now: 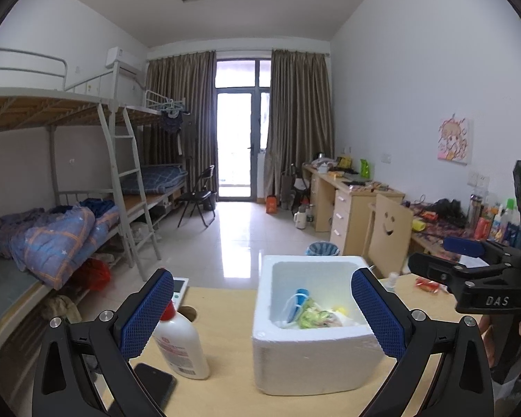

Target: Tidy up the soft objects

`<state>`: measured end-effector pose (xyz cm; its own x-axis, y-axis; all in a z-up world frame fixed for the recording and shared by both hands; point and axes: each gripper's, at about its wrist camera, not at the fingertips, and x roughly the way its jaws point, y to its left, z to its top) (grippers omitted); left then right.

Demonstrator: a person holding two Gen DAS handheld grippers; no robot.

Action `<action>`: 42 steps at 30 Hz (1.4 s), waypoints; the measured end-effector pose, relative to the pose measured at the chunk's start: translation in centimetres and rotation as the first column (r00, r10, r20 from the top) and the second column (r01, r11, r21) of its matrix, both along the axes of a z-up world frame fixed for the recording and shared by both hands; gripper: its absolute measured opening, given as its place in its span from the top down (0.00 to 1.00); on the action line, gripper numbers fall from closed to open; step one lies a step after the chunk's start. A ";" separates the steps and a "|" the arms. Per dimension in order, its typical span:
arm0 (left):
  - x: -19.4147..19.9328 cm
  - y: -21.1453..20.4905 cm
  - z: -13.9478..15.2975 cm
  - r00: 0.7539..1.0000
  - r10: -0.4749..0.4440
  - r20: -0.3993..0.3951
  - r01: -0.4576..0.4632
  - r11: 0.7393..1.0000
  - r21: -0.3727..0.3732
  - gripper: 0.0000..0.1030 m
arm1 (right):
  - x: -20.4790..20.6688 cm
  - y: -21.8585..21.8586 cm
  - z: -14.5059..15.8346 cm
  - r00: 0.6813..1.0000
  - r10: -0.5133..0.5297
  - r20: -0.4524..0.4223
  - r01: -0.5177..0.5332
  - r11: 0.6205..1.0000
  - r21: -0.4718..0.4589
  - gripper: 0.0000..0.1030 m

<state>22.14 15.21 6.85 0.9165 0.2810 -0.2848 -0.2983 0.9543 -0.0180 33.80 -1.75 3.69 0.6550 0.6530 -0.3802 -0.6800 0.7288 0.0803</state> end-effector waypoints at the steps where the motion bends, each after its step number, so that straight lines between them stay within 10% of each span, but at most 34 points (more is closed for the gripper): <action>1: -0.3 -0.4 0.1 1.000 -0.003 0.001 0.003 1.000 0.000 0.01 | -0.3 -0.4 0.1 1.000 -0.002 0.007 0.002 1.000 0.003 0.00; 42: -15.1 -10.2 0.8 0.990 -0.065 0.123 0.055 0.995 0.081 0.01 | -20.2 -11.4 -0.6 0.976 -0.058 0.210 0.039 0.995 0.093 0.00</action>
<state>7.08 5.01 7.68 0.9594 0.2414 -0.1459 -0.2408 0.9703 0.0225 13.57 -13.15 3.13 0.7462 0.6434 -0.1713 -0.6526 0.7577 0.0033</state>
